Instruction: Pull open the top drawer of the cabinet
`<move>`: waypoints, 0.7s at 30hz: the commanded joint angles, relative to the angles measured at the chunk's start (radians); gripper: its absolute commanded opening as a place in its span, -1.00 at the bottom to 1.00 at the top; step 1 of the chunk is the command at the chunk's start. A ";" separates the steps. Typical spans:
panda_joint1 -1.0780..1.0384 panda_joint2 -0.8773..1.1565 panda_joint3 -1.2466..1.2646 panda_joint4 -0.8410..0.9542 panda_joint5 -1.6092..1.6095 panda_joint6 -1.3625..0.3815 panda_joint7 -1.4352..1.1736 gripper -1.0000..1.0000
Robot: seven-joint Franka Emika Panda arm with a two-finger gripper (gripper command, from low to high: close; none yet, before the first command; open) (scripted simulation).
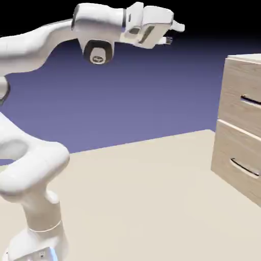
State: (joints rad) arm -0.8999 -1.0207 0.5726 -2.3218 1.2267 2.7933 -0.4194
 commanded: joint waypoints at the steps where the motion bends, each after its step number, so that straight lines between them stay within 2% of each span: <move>1: -0.032 -0.016 0.020 0.017 0.044 -0.009 -0.041 0.00; 21: -0.679 -0.336 0.426 0.363 0.913 -0.181 -0.864 0.00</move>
State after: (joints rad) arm -1.5789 -1.3562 0.9989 -1.9584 2.1399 2.6119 -1.2834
